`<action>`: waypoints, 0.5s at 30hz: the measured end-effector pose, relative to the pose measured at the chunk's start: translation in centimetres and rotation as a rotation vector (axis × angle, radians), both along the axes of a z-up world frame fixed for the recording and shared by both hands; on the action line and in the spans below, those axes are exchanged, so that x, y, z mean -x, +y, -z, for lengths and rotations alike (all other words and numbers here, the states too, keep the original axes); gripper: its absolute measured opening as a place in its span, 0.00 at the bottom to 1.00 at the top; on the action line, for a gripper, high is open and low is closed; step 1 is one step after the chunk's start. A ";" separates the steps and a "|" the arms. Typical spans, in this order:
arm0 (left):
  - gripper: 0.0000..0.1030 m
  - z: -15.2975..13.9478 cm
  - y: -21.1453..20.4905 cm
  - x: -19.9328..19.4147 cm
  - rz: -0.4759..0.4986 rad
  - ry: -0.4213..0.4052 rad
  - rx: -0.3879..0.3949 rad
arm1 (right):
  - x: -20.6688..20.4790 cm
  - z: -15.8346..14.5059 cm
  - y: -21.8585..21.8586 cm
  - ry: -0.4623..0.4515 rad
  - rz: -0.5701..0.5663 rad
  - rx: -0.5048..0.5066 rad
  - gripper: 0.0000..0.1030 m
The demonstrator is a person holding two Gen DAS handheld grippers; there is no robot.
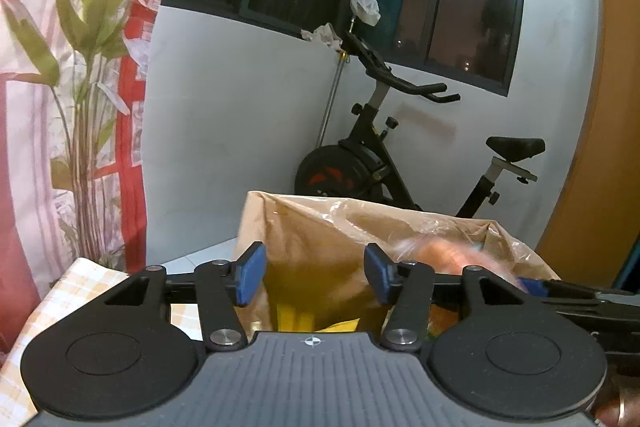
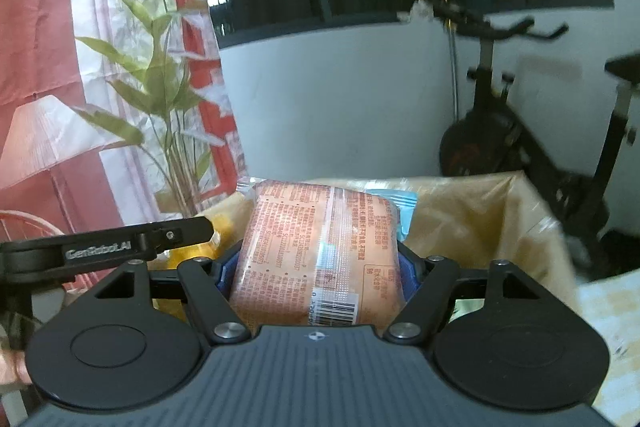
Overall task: Organize snacks
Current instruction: 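Open both tools over the box to drop the yellow cake and orange packet, then move both tools back down to the snacks beside the box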
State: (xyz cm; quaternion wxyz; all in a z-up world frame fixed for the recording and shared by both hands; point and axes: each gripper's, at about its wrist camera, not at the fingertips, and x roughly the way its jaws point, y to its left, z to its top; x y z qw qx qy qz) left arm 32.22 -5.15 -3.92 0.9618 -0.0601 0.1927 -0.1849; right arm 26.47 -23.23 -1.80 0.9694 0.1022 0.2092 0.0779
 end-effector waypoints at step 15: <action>0.55 1.0 5.7 5.2 0.020 0.029 -0.013 | 5.2 -0.8 -1.4 -0.101 -0.051 0.000 0.79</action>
